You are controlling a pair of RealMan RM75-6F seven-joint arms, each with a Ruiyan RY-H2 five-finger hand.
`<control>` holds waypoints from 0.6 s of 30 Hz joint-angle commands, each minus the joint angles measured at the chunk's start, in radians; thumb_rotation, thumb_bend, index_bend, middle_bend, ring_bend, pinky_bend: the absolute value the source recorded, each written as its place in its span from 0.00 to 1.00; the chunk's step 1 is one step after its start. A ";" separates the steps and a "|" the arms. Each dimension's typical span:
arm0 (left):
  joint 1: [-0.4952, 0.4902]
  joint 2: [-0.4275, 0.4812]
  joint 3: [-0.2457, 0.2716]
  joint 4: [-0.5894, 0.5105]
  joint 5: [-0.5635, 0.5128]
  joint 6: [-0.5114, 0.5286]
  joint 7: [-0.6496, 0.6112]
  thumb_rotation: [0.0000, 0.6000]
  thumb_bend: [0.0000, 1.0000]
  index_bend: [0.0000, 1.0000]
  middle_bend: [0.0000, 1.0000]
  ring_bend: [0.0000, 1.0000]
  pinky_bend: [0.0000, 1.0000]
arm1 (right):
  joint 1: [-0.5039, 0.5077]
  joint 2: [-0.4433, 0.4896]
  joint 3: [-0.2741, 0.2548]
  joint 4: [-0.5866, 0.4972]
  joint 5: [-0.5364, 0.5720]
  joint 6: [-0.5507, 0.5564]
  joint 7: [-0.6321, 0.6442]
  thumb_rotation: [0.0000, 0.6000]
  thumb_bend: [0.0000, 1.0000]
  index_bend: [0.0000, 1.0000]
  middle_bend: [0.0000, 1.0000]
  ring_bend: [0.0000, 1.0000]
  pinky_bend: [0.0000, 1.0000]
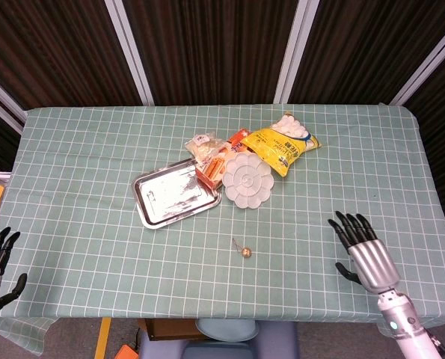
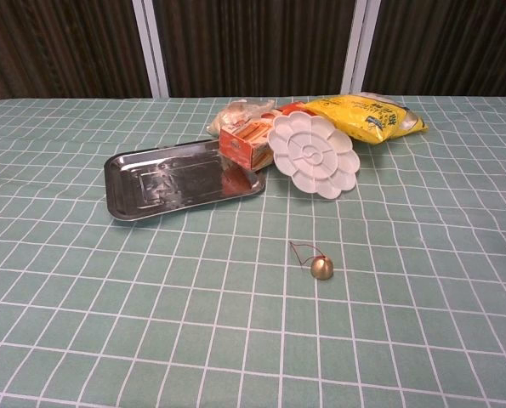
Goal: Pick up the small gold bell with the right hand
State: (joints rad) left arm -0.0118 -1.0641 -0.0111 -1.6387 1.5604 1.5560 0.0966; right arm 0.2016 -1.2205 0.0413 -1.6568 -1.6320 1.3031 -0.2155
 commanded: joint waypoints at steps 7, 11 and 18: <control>0.002 0.006 0.003 0.002 -0.001 0.001 -0.009 1.00 0.39 0.00 0.00 0.00 0.07 | 0.320 -0.174 0.124 0.076 0.138 -0.401 0.130 1.00 0.35 0.37 0.00 0.00 0.00; 0.004 0.009 0.003 0.001 -0.004 0.005 -0.009 1.00 0.39 0.00 0.00 0.00 0.07 | 0.380 -0.256 0.140 0.139 0.145 -0.423 0.122 1.00 0.38 0.47 0.00 0.00 0.00; 0.009 0.015 0.004 -0.003 -0.005 0.013 -0.013 1.00 0.39 0.00 0.00 0.00 0.07 | 0.441 -0.327 0.121 0.201 0.182 -0.477 0.069 1.00 0.39 0.50 0.01 0.00 0.00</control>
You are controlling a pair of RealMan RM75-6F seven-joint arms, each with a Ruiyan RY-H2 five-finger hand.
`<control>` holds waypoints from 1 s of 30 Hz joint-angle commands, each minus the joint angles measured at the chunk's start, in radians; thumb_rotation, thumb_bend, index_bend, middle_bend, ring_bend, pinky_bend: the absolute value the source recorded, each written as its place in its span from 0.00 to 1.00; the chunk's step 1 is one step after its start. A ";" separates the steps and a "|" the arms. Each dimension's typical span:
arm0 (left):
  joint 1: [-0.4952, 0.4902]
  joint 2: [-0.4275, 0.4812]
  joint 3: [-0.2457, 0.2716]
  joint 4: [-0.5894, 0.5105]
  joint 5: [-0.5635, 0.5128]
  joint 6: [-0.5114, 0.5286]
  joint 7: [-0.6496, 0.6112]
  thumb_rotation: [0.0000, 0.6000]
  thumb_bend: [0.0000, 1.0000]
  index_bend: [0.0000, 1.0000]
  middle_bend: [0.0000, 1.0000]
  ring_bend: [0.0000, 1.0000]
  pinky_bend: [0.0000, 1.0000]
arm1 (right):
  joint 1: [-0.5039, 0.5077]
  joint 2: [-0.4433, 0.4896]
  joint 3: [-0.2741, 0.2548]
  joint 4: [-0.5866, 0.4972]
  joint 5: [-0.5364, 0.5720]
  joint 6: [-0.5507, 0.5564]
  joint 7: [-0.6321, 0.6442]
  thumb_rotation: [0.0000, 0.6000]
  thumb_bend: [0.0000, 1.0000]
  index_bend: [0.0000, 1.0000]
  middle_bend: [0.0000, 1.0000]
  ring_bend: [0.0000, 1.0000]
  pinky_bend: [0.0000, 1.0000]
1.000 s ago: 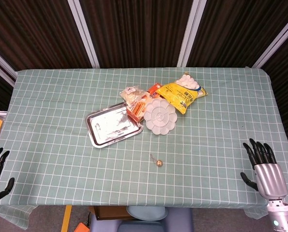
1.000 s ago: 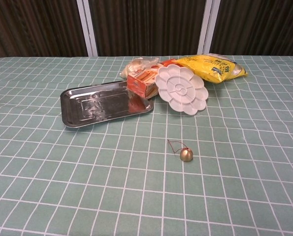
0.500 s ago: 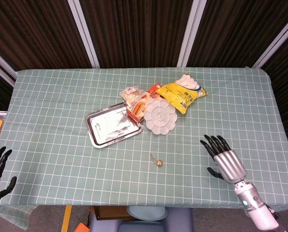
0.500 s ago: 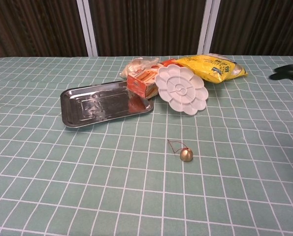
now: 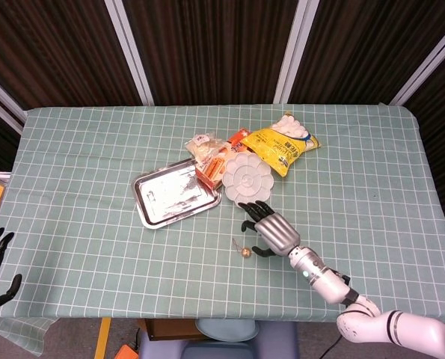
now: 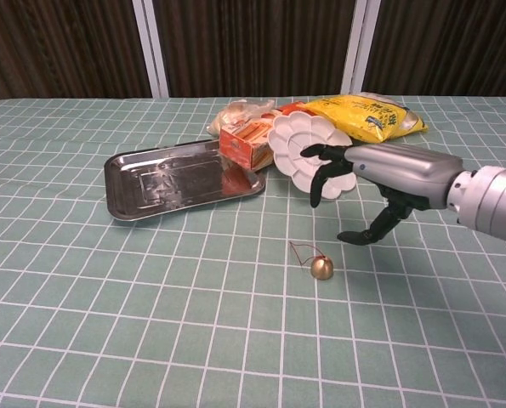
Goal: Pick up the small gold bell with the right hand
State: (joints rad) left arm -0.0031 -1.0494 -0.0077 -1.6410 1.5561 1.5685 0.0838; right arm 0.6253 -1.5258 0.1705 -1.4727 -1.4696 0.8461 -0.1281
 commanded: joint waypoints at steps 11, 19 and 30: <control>0.005 0.008 0.002 -0.004 0.002 0.007 -0.008 1.00 0.39 0.00 0.00 0.00 0.07 | 0.014 -0.051 -0.062 0.052 0.000 0.032 0.002 1.00 0.39 0.56 0.03 0.00 0.00; 0.005 0.008 0.004 -0.007 0.005 0.007 0.001 1.00 0.39 0.00 0.00 0.00 0.07 | 0.027 -0.086 -0.075 0.096 -0.007 0.050 0.030 1.00 0.41 0.60 0.06 0.00 0.00; 0.006 0.010 0.004 -0.007 0.004 0.007 -0.004 1.00 0.39 0.00 0.00 0.00 0.07 | 0.037 -0.103 -0.093 0.123 -0.004 0.056 0.036 1.00 0.43 0.64 0.07 0.00 0.00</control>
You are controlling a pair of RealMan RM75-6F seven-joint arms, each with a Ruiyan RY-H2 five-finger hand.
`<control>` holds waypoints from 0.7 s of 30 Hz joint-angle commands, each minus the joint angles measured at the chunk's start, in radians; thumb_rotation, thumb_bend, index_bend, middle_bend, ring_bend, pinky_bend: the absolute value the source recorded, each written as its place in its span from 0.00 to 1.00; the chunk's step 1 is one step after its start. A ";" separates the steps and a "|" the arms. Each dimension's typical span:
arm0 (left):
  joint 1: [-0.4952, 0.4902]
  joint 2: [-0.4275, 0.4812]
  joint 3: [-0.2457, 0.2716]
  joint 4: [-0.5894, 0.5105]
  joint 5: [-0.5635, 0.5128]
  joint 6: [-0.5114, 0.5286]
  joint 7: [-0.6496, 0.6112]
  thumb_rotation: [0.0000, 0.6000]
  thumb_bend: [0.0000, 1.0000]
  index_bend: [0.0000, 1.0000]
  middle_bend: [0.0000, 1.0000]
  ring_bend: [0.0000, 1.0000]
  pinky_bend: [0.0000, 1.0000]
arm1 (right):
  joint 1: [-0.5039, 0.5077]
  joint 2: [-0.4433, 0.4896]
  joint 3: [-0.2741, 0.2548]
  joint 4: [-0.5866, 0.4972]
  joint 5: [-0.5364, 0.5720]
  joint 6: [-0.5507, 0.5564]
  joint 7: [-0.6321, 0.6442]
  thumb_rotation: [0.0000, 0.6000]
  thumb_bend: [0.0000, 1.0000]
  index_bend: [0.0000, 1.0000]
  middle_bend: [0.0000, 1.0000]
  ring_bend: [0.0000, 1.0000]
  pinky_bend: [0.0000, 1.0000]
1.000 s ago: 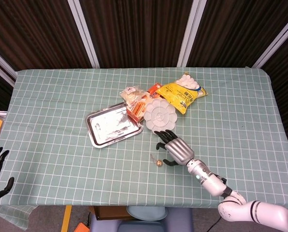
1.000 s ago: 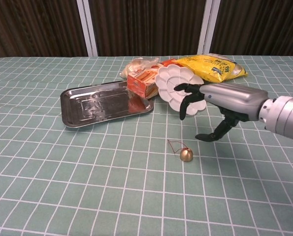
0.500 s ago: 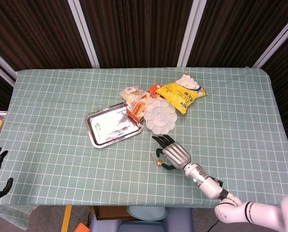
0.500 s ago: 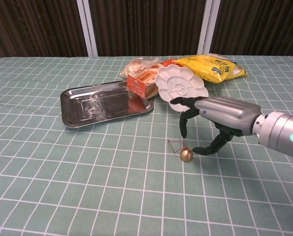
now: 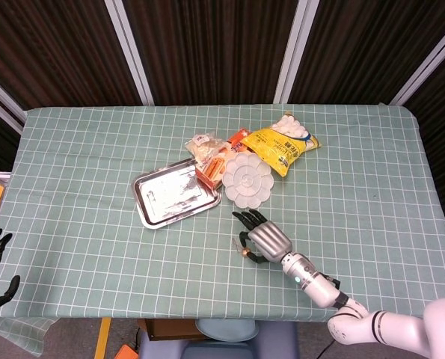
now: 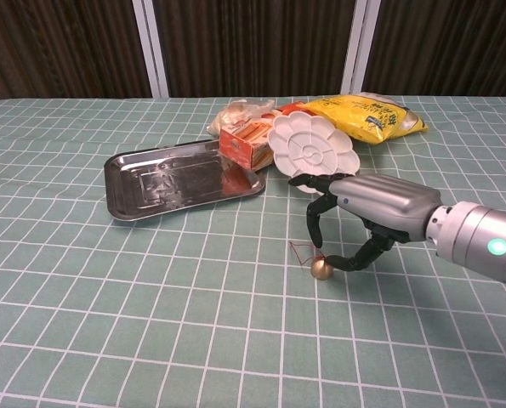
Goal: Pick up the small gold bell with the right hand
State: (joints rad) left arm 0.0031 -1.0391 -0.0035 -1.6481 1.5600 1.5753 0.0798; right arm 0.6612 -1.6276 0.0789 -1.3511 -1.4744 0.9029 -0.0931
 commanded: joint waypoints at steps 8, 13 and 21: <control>0.001 0.003 0.001 -0.002 -0.001 -0.001 -0.001 1.00 0.39 0.00 0.00 0.00 0.07 | 0.008 -0.013 -0.008 0.015 0.005 -0.001 0.009 1.00 0.46 0.68 0.08 0.00 0.00; 0.003 0.006 0.000 -0.002 -0.001 0.003 -0.007 1.00 0.39 0.00 0.00 0.00 0.07 | 0.012 -0.021 -0.008 0.025 0.011 -0.002 0.011 1.00 0.50 0.69 0.09 0.00 0.00; 0.004 0.007 0.000 -0.001 0.001 0.007 -0.011 1.00 0.40 0.00 0.00 0.00 0.07 | 0.015 -0.027 -0.015 0.029 0.014 0.001 0.008 1.00 0.53 0.73 0.10 0.00 0.00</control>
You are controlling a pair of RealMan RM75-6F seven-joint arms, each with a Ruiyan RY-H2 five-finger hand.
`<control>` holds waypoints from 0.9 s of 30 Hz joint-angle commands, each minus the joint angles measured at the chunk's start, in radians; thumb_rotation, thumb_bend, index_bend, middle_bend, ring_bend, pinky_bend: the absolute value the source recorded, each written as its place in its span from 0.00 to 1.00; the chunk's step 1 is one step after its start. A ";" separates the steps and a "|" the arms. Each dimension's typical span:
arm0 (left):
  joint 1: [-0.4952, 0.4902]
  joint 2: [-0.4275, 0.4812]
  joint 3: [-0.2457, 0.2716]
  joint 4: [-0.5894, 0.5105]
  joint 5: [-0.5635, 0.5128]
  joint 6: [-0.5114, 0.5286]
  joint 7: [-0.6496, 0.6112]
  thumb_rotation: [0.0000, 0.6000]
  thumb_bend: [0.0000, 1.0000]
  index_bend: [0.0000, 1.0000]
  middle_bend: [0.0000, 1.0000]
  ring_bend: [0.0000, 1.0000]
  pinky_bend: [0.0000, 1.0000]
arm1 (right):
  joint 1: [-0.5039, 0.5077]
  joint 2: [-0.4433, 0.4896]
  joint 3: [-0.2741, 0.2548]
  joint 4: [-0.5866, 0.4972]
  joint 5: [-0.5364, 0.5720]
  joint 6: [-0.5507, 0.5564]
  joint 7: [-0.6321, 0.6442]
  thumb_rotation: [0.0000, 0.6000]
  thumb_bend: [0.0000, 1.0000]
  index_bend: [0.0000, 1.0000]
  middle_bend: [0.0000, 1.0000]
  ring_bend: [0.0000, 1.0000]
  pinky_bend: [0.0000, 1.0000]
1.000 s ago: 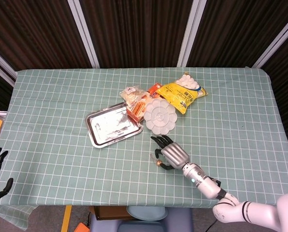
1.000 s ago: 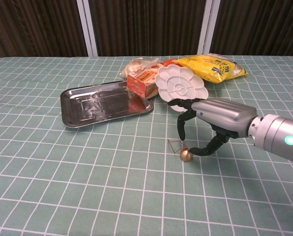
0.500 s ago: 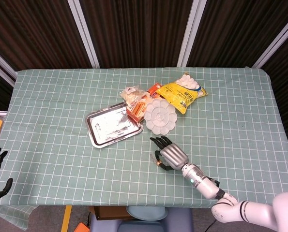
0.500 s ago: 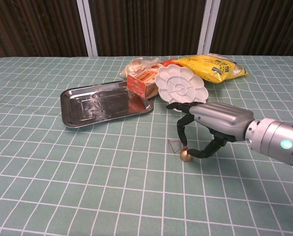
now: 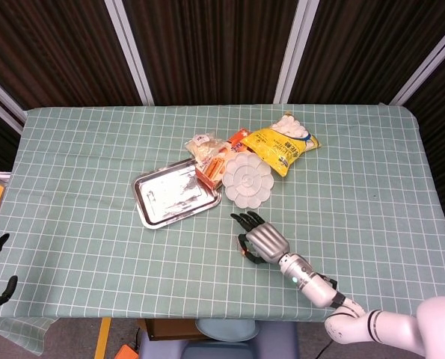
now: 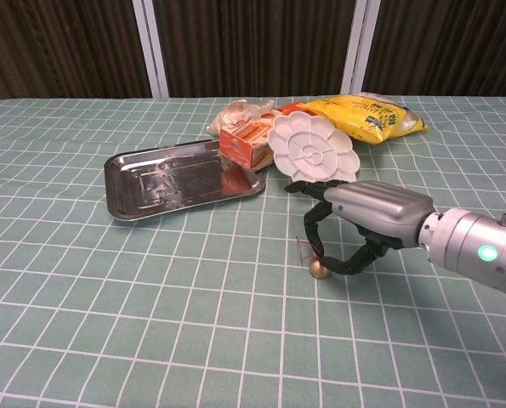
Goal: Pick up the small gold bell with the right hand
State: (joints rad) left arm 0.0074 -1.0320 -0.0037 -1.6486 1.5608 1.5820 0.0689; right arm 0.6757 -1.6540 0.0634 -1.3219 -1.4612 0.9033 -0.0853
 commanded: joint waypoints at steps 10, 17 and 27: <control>0.002 0.002 0.000 -0.001 0.000 0.002 -0.003 1.00 0.39 0.00 0.00 0.00 0.07 | -0.006 0.021 0.013 -0.038 -0.009 0.048 0.034 1.00 0.62 0.78 0.12 0.00 0.00; 0.001 0.001 -0.004 0.000 -0.006 0.000 0.000 1.00 0.39 0.00 0.00 0.00 0.07 | 0.011 0.040 0.060 -0.105 0.012 0.063 0.041 1.00 0.62 0.78 0.13 0.00 0.00; 0.001 0.001 -0.002 0.001 0.003 0.004 -0.004 1.00 0.39 0.00 0.00 0.00 0.07 | -0.024 0.137 0.038 -0.201 0.016 0.093 0.007 1.00 0.62 0.78 0.13 0.00 0.00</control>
State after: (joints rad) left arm 0.0087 -1.0301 -0.0048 -1.6464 1.5625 1.5843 0.0634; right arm 0.6336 -1.4967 0.0864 -1.5317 -1.4488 1.0092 -0.0784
